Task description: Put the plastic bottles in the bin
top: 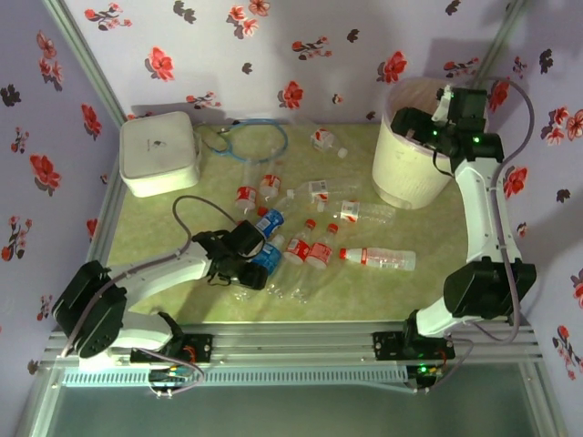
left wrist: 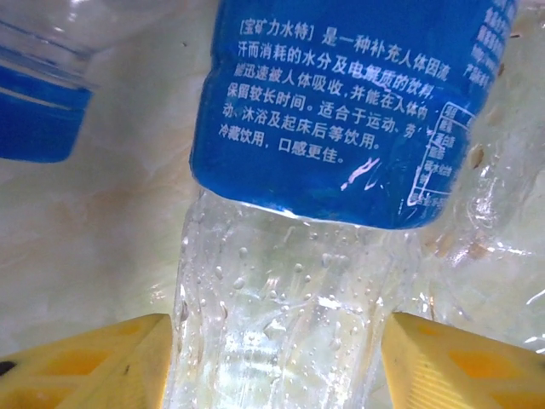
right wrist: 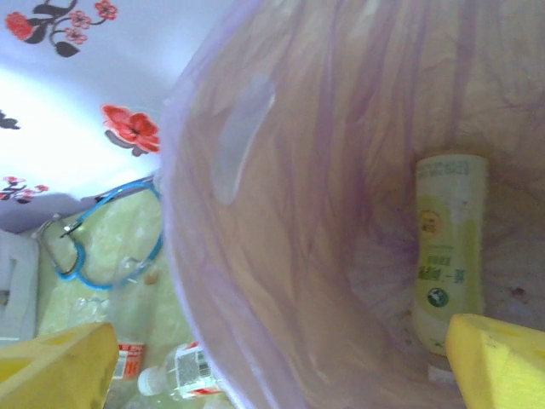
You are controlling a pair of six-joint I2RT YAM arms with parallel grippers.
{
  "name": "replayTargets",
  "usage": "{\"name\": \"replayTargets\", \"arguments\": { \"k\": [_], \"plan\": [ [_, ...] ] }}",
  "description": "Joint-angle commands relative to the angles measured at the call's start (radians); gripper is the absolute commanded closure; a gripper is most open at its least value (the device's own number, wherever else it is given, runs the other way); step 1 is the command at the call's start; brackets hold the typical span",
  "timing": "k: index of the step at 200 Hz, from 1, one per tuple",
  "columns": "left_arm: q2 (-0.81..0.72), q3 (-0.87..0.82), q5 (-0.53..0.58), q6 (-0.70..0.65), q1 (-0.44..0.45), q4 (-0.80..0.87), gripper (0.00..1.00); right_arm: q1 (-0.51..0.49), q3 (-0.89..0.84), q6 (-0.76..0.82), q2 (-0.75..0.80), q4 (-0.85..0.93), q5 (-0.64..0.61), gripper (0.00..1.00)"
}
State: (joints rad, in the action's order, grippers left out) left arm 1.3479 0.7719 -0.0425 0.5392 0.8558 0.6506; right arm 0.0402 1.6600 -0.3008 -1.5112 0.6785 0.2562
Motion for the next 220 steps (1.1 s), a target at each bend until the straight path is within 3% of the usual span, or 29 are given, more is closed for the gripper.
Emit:
{"name": "replayTargets", "arguments": {
  "k": [1,21,59,95,136,169,220],
  "plan": [
    [0.058,0.004,-0.011,-0.019,0.008,0.026,0.41,-0.008,-0.043,-0.035,0.061,-0.034,0.021,0.01],
    [0.067,0.036,-0.007,-0.038,0.009,0.052,0.49,-0.008,-0.046,-0.03,0.08,-0.027,0.021,0.01],
    [0.017,0.11,0.008,-0.07,0.008,0.109,0.51,-0.017,-0.048,-0.027,0.12,-0.018,0.055,0.01],
    [-0.096,0.194,0.047,-0.091,-0.011,0.137,0.51,-0.061,-0.121,-0.018,0.167,-0.04,0.229,0.01],
    [-0.17,0.203,0.025,-0.052,-0.101,-0.061,0.52,-0.194,-0.281,-0.079,0.194,-0.187,0.498,0.01],
    [-0.165,0.198,0.041,0.0,-0.175,-0.156,0.53,-0.328,-0.372,-0.106,0.139,-0.241,0.527,0.01],
    [-0.122,0.178,-0.013,0.029,-0.219,-0.331,0.53,-0.536,-0.506,-0.331,0.024,-0.645,0.591,0.01]
  ]
}}
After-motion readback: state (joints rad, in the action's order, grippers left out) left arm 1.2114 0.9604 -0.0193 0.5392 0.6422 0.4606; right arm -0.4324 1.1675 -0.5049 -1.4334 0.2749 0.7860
